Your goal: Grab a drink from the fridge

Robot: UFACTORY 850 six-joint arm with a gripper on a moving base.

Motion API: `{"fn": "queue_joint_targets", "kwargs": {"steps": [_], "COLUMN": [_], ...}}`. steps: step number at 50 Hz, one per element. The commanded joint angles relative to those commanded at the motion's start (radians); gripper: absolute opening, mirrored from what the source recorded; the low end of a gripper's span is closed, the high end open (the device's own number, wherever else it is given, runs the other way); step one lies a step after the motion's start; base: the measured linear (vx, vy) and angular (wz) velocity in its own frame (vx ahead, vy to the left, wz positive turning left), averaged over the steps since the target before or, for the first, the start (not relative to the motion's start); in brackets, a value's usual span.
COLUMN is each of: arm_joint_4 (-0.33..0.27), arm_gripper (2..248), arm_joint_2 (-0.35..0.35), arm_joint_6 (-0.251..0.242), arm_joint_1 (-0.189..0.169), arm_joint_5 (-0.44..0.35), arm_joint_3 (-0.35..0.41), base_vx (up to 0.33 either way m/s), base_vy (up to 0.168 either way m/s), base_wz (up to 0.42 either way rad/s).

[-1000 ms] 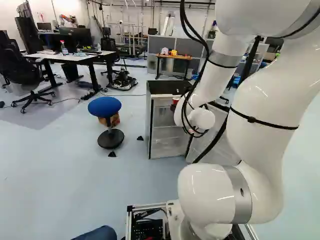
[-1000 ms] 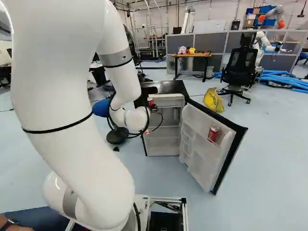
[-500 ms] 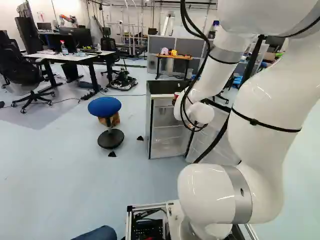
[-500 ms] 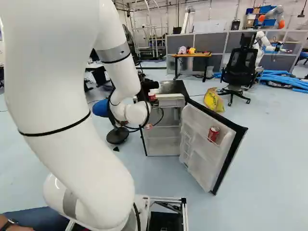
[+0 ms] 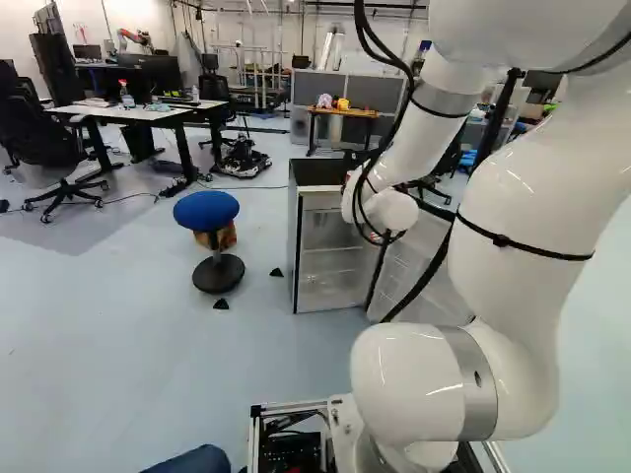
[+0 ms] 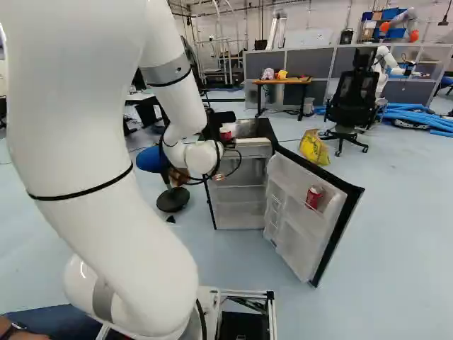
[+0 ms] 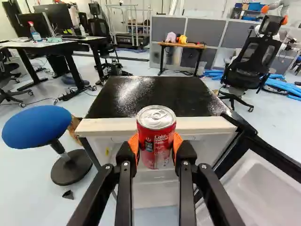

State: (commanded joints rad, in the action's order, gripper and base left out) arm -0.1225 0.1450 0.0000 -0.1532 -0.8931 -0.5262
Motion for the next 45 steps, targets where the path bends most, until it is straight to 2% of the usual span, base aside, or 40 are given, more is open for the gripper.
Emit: {"fn": "queue_joint_targets", "kwargs": {"steps": [45], "arm_joint_4": [0.095], "arm_gripper": [93], "arm_joint_2": [0.056], "arm_joint_6": [0.000], "arm_joint_1": [0.031], "arm_joint_5": [0.072], "arm_joint_3": [-0.166], "base_vx": [0.000], "base_vy": [0.000], "base_wz": [0.000]}}
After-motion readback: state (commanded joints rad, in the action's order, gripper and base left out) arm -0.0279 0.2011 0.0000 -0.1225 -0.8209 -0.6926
